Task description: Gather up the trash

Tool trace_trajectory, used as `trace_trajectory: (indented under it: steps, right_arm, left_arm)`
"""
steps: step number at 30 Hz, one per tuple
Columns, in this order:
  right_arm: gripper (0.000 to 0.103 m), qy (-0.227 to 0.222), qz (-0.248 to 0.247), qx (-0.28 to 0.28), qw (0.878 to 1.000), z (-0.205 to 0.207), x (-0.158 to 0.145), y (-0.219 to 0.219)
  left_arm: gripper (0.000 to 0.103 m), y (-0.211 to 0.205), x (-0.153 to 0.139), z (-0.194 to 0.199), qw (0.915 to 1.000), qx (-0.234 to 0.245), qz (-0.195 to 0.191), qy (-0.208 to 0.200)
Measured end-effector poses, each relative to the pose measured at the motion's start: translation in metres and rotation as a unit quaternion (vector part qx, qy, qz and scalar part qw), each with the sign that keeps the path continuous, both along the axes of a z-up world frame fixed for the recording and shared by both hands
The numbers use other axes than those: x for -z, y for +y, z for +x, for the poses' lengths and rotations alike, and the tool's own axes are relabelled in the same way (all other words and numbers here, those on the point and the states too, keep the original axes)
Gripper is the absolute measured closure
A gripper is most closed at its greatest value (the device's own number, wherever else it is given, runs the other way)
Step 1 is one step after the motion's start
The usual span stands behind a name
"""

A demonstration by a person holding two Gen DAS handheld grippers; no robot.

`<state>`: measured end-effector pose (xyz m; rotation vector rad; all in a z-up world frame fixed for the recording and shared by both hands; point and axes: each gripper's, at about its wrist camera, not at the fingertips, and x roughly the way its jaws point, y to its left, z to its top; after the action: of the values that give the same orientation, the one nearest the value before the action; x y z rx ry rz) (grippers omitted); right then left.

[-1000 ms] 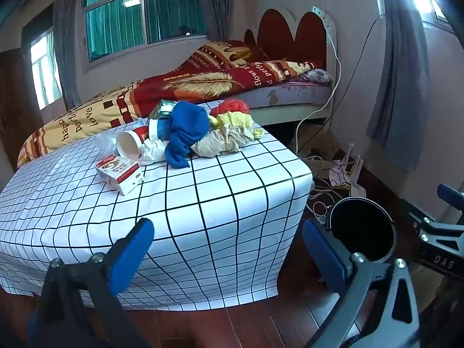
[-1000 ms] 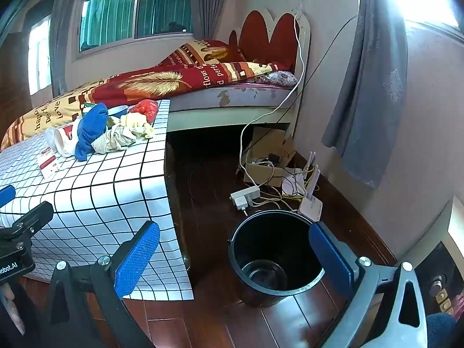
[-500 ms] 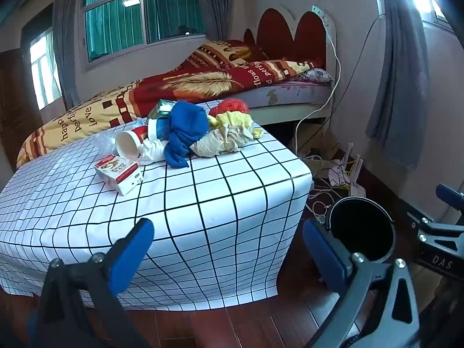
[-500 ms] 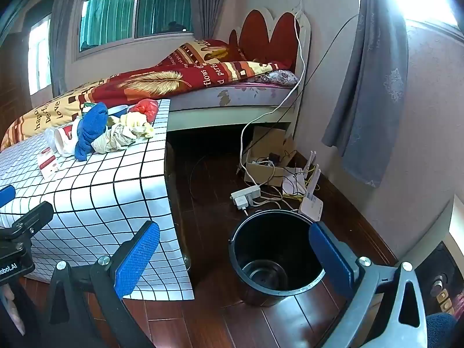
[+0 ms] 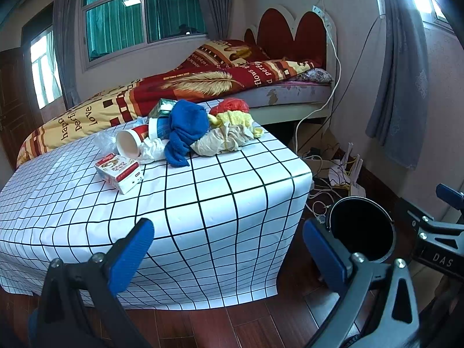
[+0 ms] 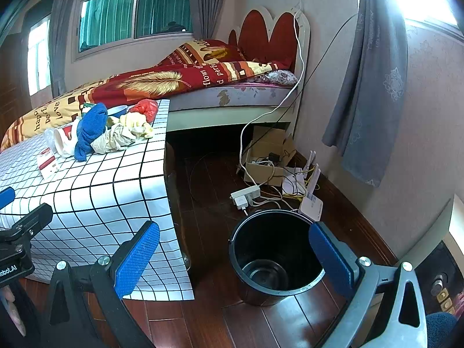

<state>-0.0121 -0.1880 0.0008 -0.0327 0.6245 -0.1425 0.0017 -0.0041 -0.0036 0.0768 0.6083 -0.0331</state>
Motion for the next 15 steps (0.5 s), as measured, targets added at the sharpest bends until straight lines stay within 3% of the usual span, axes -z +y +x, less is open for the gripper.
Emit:
trace_trajectory:
  steps: [15]
  right_arm:
    - [0.000,0.000,0.001,0.000,1.000,0.0000,0.0002,0.0006]
  left_arm:
    - [0.000,0.0015,0.0005,-0.0007,1.0000,0.000,-0.001,0.000]
